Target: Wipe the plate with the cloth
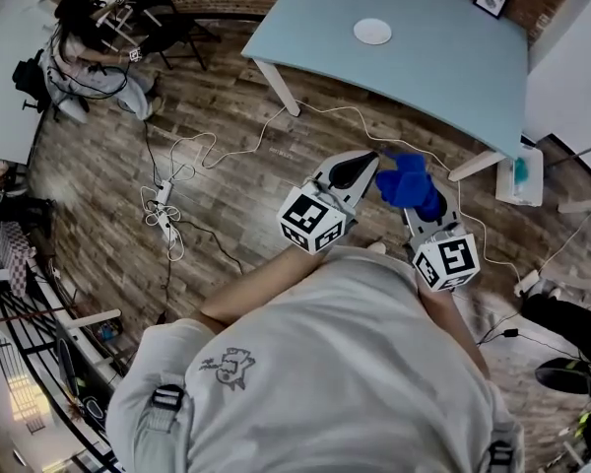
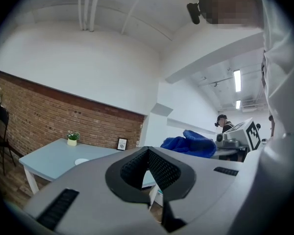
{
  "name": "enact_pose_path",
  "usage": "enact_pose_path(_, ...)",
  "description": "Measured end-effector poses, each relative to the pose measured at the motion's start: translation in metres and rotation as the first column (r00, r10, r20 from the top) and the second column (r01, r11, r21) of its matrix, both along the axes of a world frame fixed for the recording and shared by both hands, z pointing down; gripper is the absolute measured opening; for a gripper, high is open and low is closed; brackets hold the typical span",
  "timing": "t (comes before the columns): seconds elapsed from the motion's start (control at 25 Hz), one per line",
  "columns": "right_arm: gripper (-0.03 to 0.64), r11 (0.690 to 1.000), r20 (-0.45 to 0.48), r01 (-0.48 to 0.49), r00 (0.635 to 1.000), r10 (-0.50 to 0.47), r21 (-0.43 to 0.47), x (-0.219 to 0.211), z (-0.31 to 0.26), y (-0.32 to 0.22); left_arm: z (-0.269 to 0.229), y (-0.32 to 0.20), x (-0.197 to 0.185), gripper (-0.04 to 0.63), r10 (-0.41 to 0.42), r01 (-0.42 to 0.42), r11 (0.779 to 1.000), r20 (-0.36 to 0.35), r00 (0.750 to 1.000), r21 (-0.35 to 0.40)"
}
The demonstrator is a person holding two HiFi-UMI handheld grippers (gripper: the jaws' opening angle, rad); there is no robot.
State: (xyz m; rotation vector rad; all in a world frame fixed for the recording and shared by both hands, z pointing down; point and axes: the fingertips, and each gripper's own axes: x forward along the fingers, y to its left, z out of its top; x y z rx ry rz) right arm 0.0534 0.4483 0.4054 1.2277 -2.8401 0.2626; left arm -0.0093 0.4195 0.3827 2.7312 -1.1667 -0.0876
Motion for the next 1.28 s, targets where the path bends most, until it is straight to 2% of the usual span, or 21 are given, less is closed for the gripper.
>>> enact_pose_path(0.32,0.126,0.999,0.012,0.0,1.0,0.001,-0.038,0.04,0.014,-0.028,0.007,-0.027,0.031,0.006,-0.02,0.02,0.999,-0.001,1.0,-0.033)
enact_pose_path(0.6,0.126,0.998,0.014,0.021,1.0,-0.02,-0.057,0.043,0.021,-0.046,0.009,-0.048,0.037,0.006,-0.025,0.024,0.999,-0.008,1.0,-0.039)
enact_pose_path(1.08,0.126,0.999,-0.041,-0.033,0.999,0.032,-0.039,0.044,0.017,-0.101,0.009,-0.106,0.053,0.006,0.084,-0.088,0.995,-0.061,0.995,-0.053)
enact_pose_path(1.28,0.126,0.998,-0.049,-0.056,0.997,0.055,-0.029,0.026,0.015,-0.14,0.008,-0.144,0.036,0.006,0.11,-0.112,0.993,-0.057,0.992,-0.042)
